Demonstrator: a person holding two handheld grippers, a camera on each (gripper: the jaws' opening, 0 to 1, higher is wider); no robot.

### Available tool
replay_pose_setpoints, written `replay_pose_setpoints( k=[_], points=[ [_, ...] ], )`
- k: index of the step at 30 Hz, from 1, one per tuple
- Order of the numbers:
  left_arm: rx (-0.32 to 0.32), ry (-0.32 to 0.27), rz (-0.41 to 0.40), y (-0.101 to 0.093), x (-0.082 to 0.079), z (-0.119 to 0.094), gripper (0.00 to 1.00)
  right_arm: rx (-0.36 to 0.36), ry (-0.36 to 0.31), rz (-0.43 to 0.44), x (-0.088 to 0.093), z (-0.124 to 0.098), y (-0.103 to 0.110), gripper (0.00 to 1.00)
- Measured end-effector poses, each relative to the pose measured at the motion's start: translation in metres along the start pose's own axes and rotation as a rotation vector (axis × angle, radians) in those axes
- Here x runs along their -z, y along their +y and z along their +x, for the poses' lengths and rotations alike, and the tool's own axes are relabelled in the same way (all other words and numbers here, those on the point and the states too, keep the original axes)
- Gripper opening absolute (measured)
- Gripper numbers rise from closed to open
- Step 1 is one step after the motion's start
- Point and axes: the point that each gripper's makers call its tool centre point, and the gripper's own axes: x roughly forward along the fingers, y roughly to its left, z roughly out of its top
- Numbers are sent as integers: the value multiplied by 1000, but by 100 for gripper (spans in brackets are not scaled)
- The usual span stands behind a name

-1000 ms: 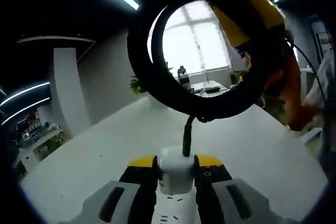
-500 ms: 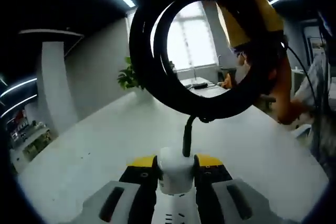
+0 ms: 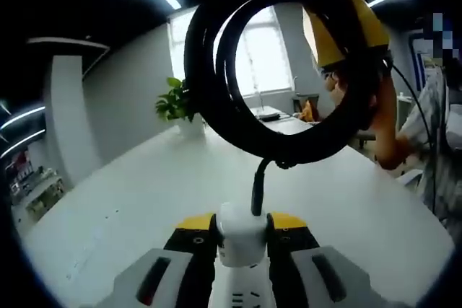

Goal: Straighten the power strip on the desk, plug the charger into it

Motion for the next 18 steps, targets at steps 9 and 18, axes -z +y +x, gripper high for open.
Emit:
replay_pose_setpoints(
  k=[9, 18],
  points=[
    [26, -1, 12, 4, 4, 1, 26, -2, -2, 15, 7, 2, 1, 7],
    [27, 7, 54, 4, 3, 2, 26, -6, -26, 21, 9, -4, 3, 7]
  ],
)
